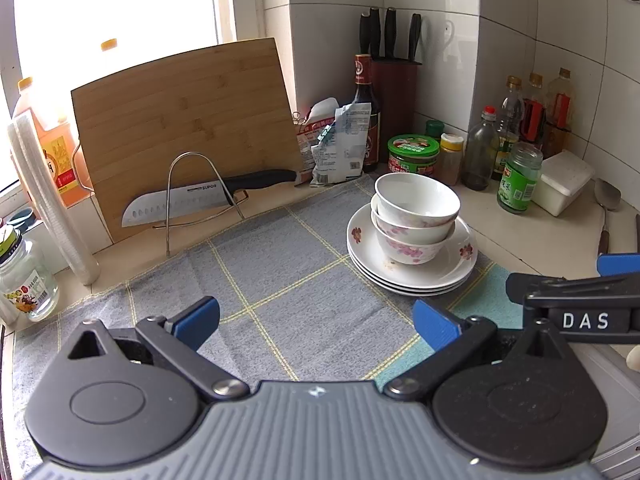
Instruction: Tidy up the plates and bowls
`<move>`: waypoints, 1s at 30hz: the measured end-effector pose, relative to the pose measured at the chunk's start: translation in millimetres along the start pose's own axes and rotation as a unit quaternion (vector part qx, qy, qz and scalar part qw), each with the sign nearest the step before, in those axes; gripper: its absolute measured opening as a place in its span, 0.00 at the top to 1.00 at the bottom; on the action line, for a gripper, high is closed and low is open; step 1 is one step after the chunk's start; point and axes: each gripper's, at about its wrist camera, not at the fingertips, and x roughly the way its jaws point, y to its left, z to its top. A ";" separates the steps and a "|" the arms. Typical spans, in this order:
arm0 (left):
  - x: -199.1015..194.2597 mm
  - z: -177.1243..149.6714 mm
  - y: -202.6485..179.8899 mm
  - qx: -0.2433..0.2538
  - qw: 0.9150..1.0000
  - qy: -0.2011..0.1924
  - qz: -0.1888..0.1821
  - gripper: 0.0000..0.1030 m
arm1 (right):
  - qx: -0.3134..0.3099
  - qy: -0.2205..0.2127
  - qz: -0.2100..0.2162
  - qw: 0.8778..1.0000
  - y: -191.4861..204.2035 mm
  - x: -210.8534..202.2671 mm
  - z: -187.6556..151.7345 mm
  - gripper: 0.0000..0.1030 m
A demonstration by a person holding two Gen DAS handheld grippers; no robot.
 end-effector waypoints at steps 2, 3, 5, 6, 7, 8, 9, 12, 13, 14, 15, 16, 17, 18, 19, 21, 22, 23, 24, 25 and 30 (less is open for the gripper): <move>0.5 0.2 -0.9 0.000 1.000 0.001 -0.001 0.01 | -0.002 0.000 -0.002 1.000 0.1 0.1 0.1 0.00; 0.7 0.4 -1.4 -0.001 1.000 0.001 0.000 0.01 | -0.003 -0.001 -0.003 1.000 0.1 0.2 0.4 0.00; 1.0 0.8 -1.4 0.000 1.000 0.002 -0.001 0.01 | -0.004 -0.001 -0.003 1.000 0.0 0.9 0.6 0.00; 1.2 1.0 -1.7 0.000 1.000 0.002 -0.001 0.01 | -0.004 -0.001 -0.003 1.000 -0.1 1.1 0.7 0.00; 1.1 0.9 -1.8 0.000 1.000 0.002 -0.001 0.01 | -0.003 -0.001 -0.004 1.000 -0.1 1.2 0.7 0.00; 1.1 0.8 -1.7 0.000 1.000 0.002 -0.001 0.01 | -0.003 0.000 -0.004 1.000 -0.2 1.5 0.8 0.00; 1.2 0.8 -1.6 0.000 1.000 0.003 -0.002 0.01 | -0.003 0.000 -0.003 1.000 -0.5 1.5 0.8 0.00; 1.9 0.9 -1.4 -0.001 1.000 0.004 -0.002 0.01 | -0.003 0.001 -0.004 1.000 -1.4 1.7 1.0 0.00; 2.1 1.0 -1.8 0.000 1.000 0.004 -0.002 0.01 | -0.003 0.001 -0.005 1.000 -1.4 1.5 1.0 0.00; 2.0 1.0 -2.0 0.000 1.000 0.004 -0.002 0.01 | -0.003 0.001 -0.005 1.000 -1.9 1.7 1.1 0.00; 2.0 1.2 -2.0 0.000 1.000 0.005 -0.002 0.01 | -0.003 0.001 -0.006 1.000 -2.4 1.7 1.3 0.00; 2.0 1.3 -2.0 0.000 1.000 0.004 -0.002 0.01 | -0.003 0.001 -0.005 1.000 -3.2 2.2 1.5 0.00; 1.9 1.3 -2.1 0.000 1.000 0.004 -0.002 0.01 | -0.003 0.001 -0.005 1.000 -3.7 2.3 1.6 0.00; 1.9 1.4 -2.2 0.000 1.000 0.005 -0.003 0.01 | -0.003 0.001 -0.005 1.000 -4.3 2.5 2.0 0.00; 2.0 1.7 -2.6 0.000 1.000 0.005 -0.003 0.01 | -0.003 0.001 -0.005 1.000 -4.3 2.5 2.1 0.00; 2.4 2.2 -3.0 0.001 1.000 0.006 -0.003 0.01 | -0.005 0.000 -0.007 1.000 -4.6 2.5 2.0 0.00; 2.5 2.4 -3.4 0.001 1.000 0.006 -0.004 0.01 | -0.005 0.000 -0.007 1.000 -4.5 2.5 1.8 0.00; 2.5 2.5 -3.4 0.001 1.000 0.006 -0.004 0.01 | -0.005 0.000 -0.007 1.000 -4.9 2.7 1.8 0.00; 2.5 2.4 -3.3 0.001 1.000 0.006 -0.004 0.01 | -0.005 0.000 -0.007 1.000 -4.9 2.8 1.8 0.00; 2.5 2.5 -3.6 0.001 1.000 0.006 -0.004 0.01 | -0.005 0.000 -0.007 1.000 -4.9 2.7 1.7 0.00; 2.0 2.5 -4.0 0.001 1.000 0.006 -0.005 0.01 | -0.005 -0.001 -0.010 1.000 -4.4 1.0 0.5 0.00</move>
